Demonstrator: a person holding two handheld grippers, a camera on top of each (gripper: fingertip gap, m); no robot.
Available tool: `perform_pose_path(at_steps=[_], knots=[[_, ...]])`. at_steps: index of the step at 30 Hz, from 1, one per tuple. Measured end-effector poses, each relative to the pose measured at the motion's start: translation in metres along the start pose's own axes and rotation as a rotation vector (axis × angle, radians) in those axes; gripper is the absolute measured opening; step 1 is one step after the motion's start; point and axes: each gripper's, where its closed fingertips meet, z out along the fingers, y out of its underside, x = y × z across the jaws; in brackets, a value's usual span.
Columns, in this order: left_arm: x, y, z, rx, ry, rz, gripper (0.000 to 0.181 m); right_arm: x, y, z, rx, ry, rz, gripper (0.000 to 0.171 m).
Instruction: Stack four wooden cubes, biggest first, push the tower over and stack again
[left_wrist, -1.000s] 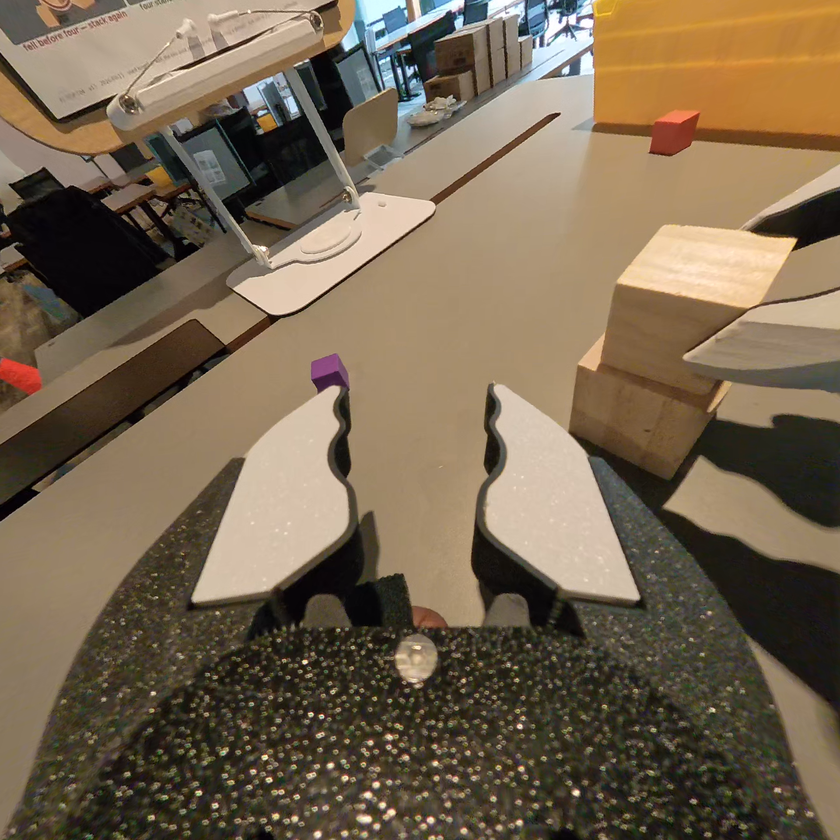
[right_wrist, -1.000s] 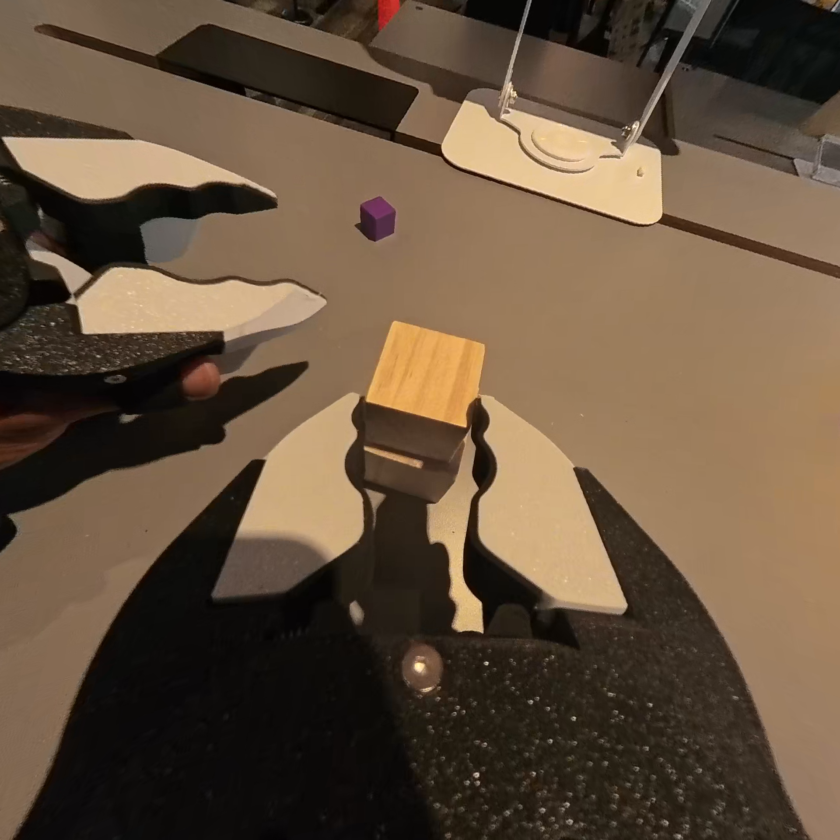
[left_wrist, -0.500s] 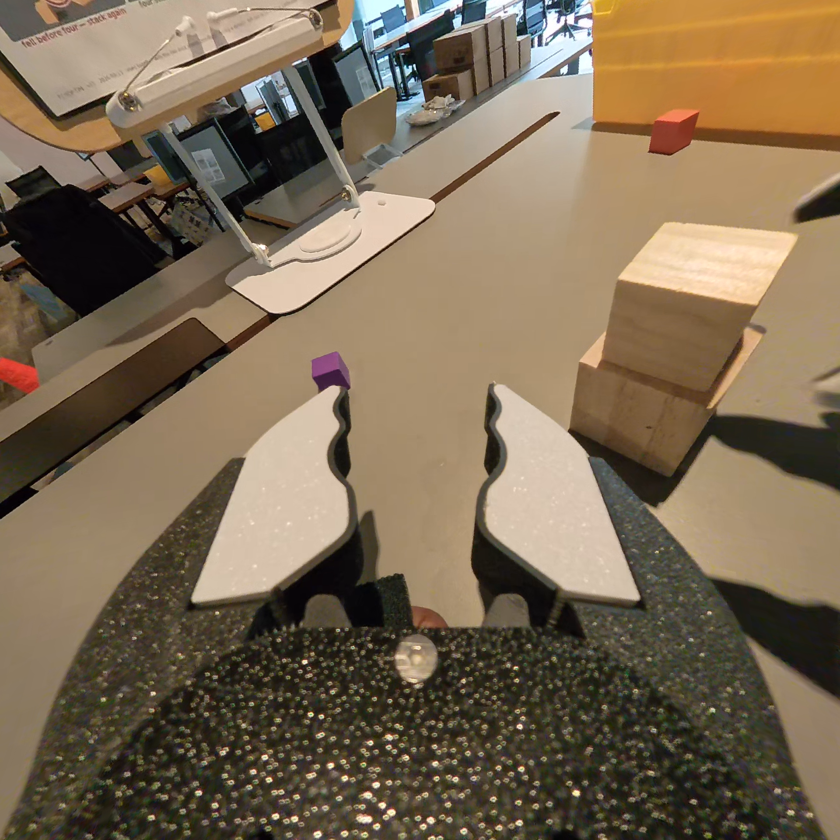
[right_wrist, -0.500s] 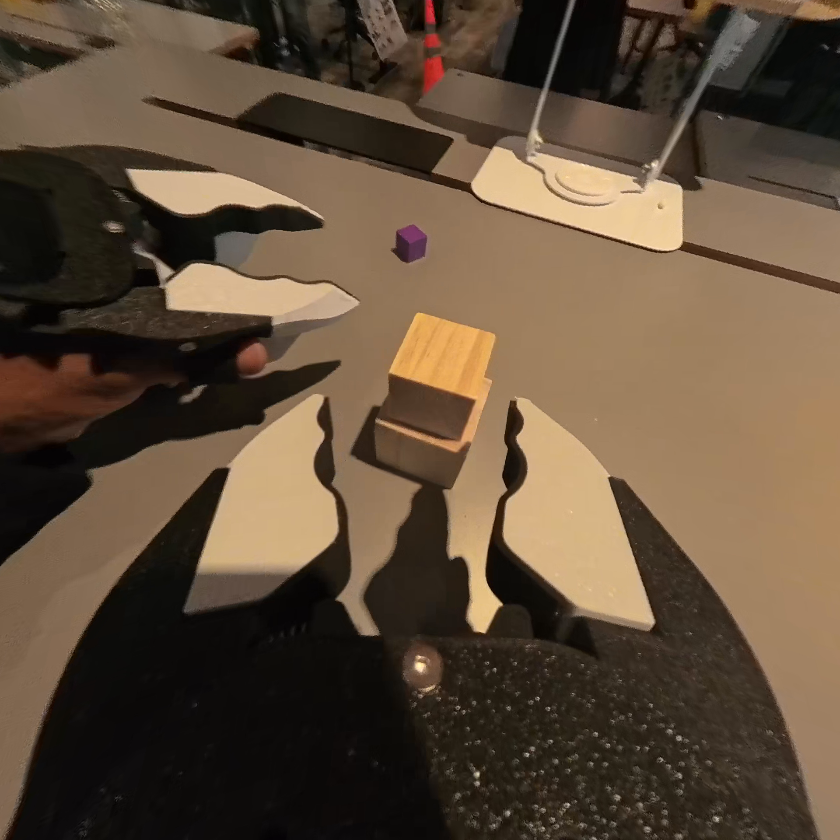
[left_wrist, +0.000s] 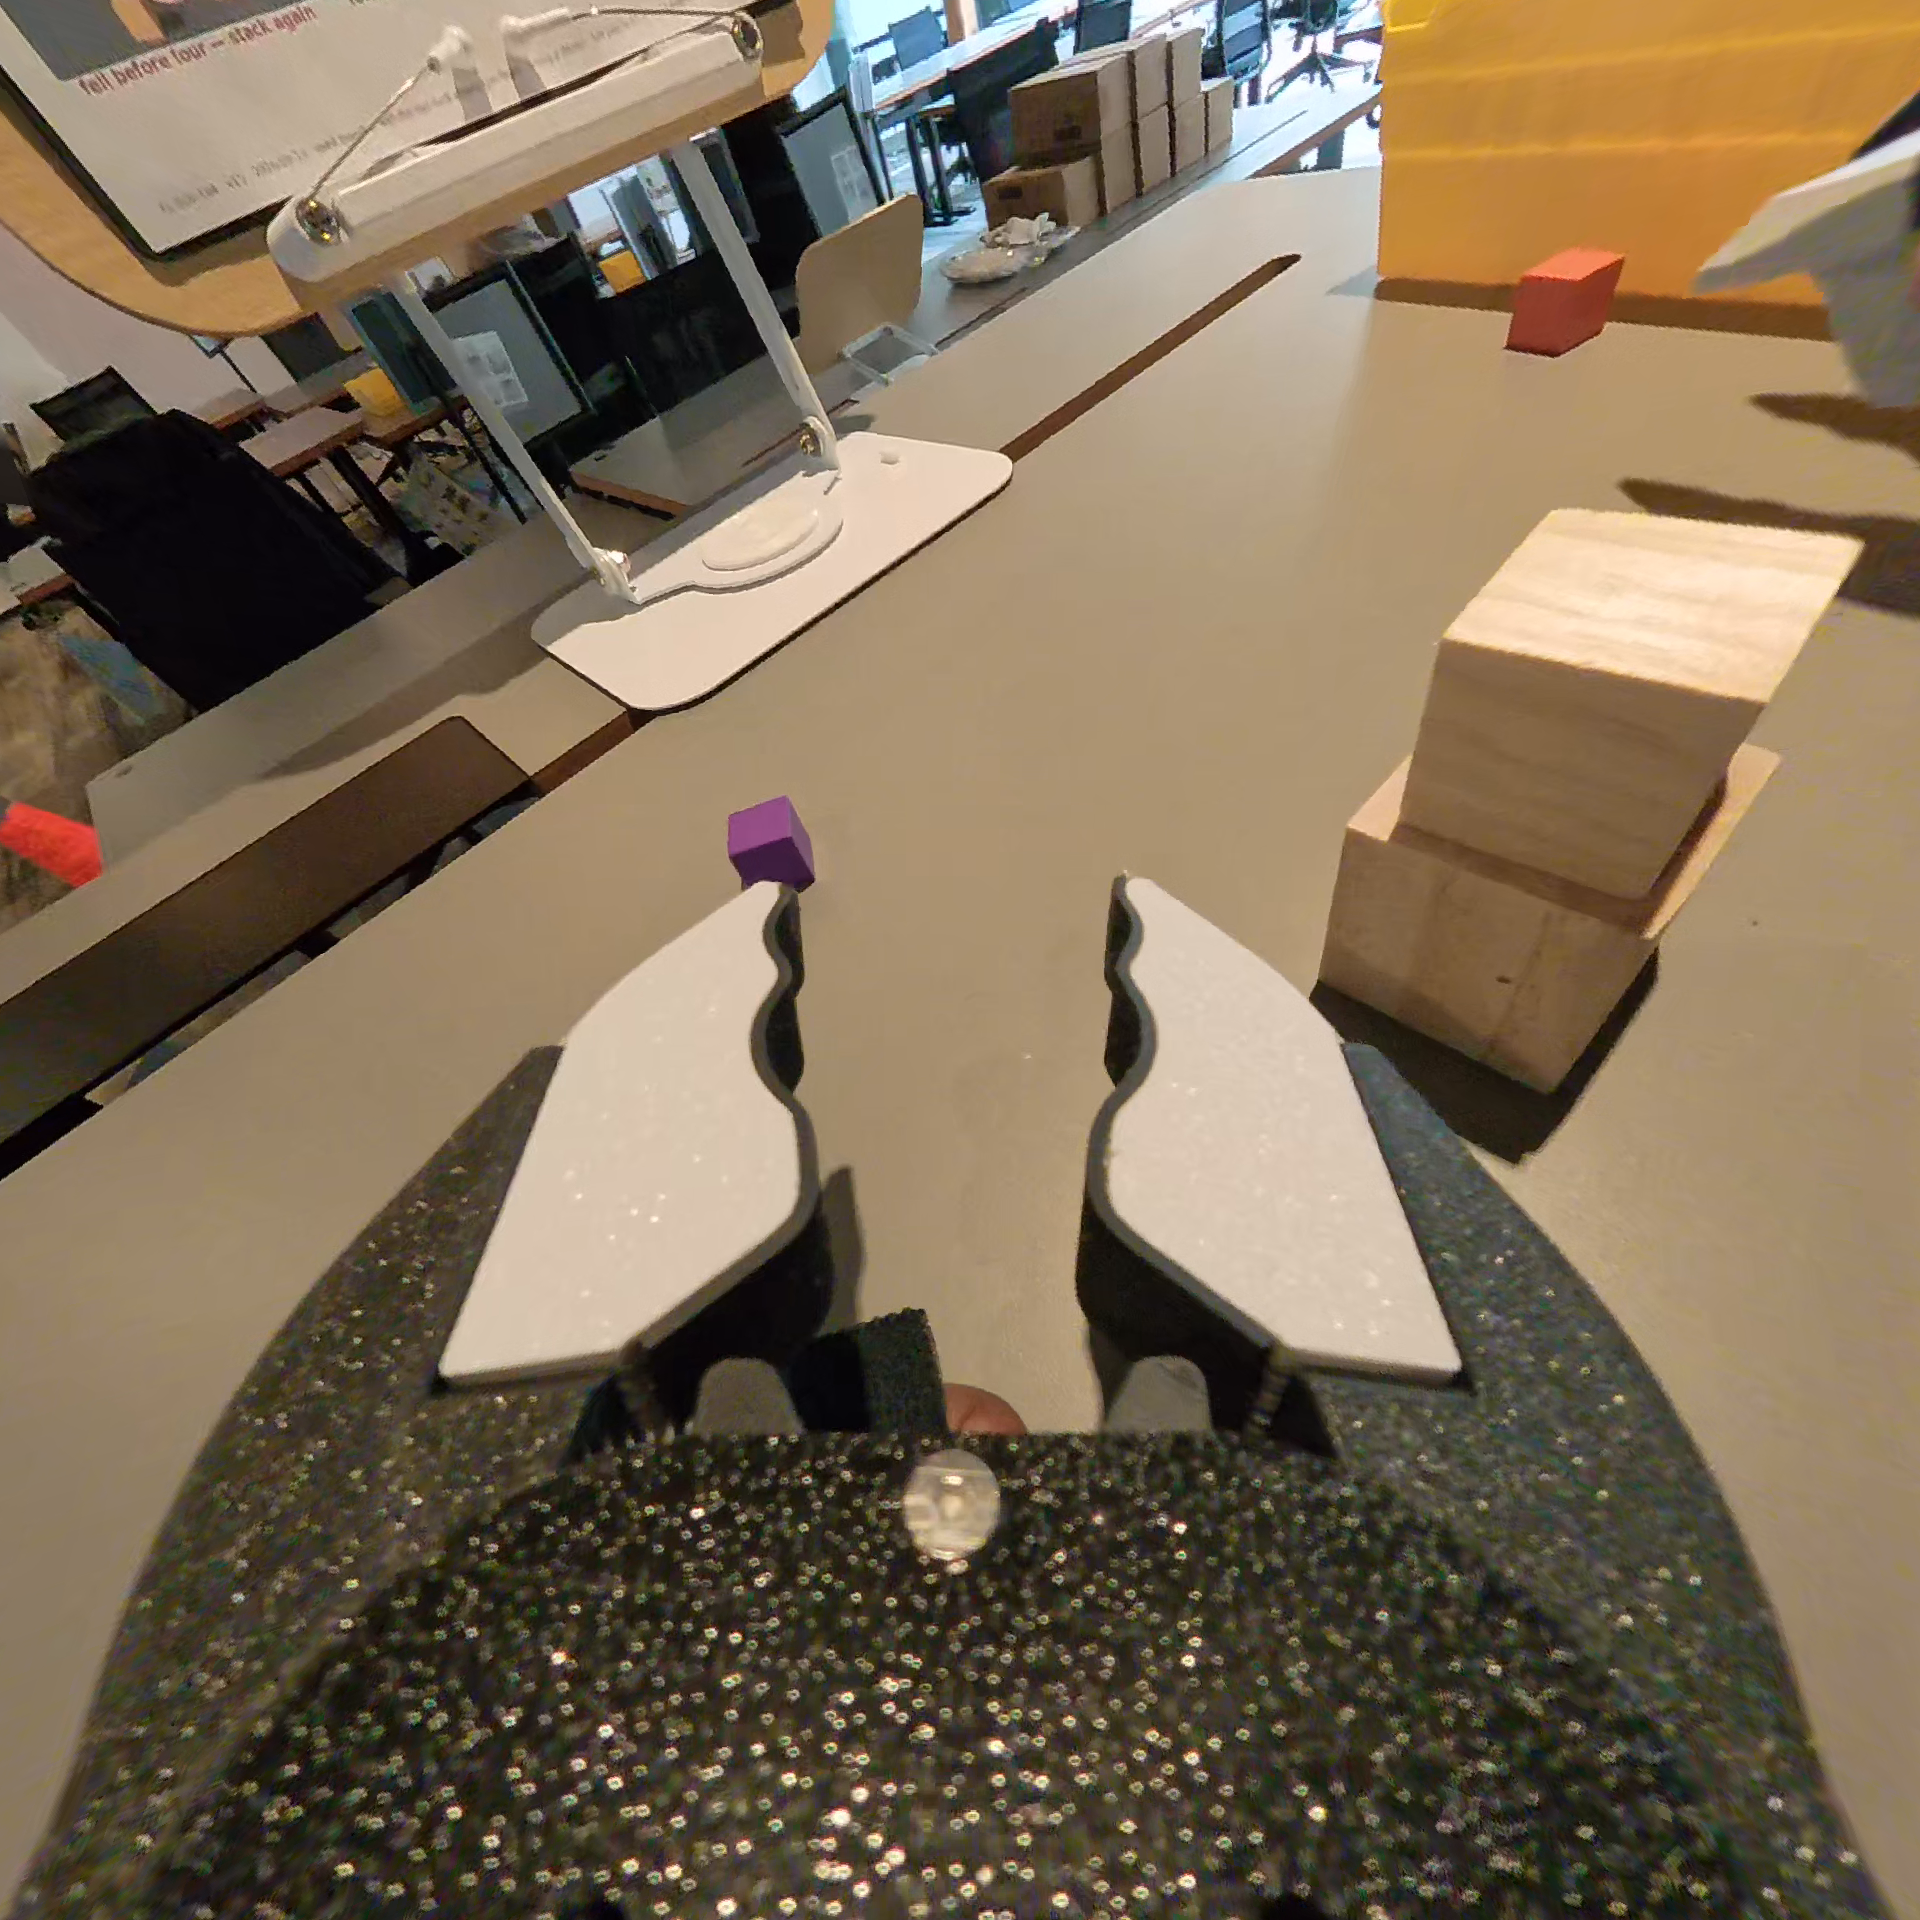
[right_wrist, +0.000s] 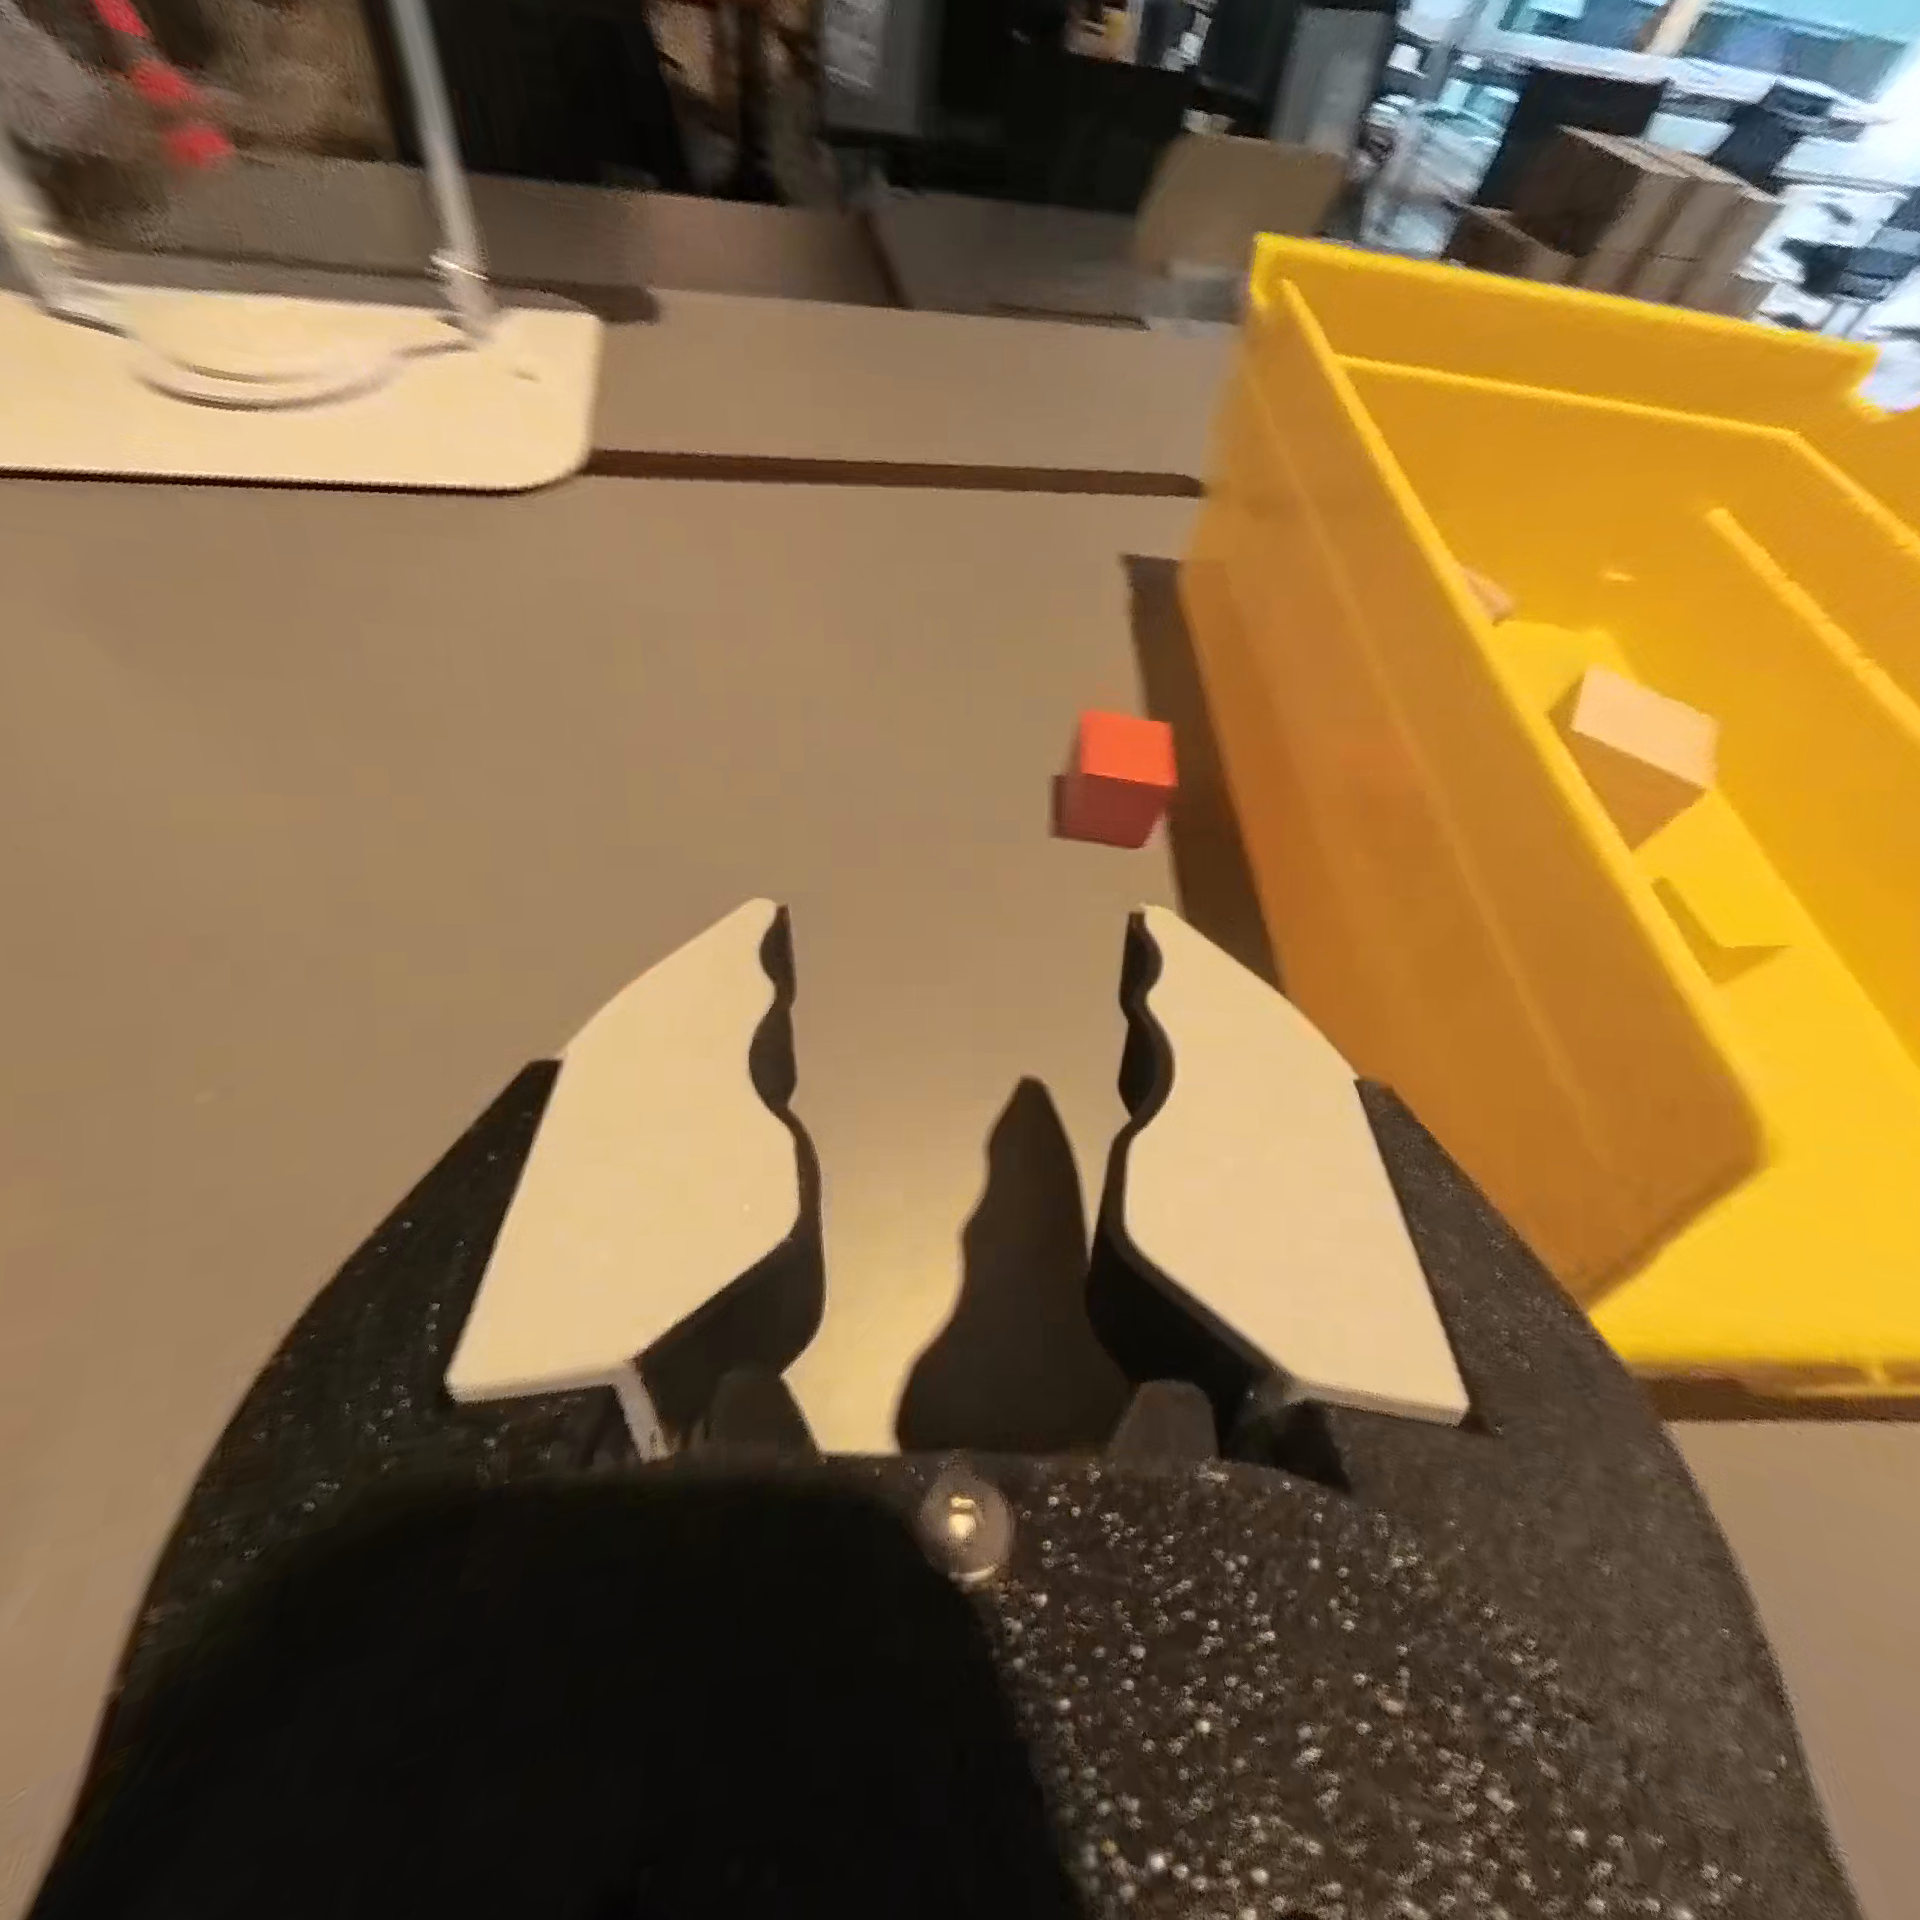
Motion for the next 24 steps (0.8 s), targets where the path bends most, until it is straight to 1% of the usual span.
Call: perform_pose_path(at_steps=[2, 4, 8, 14, 17, 20, 21, 24], knots=[[0.001, -0.001, -0.001, 0.006, 0.001, 0.005, 0.055, 0.012, 0.000, 0.020, -0.037, 0.047, 0.013, 0.061], [0.001, -0.001, -0.001, 0.011, 0.002, 0.009, 0.055, 0.022, -0.007, 0.033, -0.022, 0.084, 0.007, 0.059], [0.002, -0.001, -0.001, 0.007, 0.007, 0.008, 0.055, 0.034, -0.005, 0.059, -0.096, 0.119, -0.037, 0.057], [0.002, 0.001, 0.001, -0.006, 0.016, 0.008, 0.055, 0.040, 0.007, 0.087, -0.251, 0.102, -0.041, 0.056], [0.002, 0.001, 0.002, -0.011, 0.019, 0.012, 0.055, 0.040, 0.014, 0.096, -0.320, 0.091, -0.037, 0.053], [0.002, 0.001, 0.004, -0.013, 0.020, 0.017, 0.055, 0.042, 0.015, 0.101, -0.342, 0.085, -0.005, 0.040], [0.002, 0.001, 0.005, -0.015, 0.020, 0.015, 0.055, 0.043, 0.015, 0.101, -0.348, 0.085, 0.006, 0.031], [0.001, 0.001, 0.004, -0.010, 0.020, 0.010, 0.054, 0.043, 0.015, 0.101, -0.344, 0.084, 0.004, 0.029]])
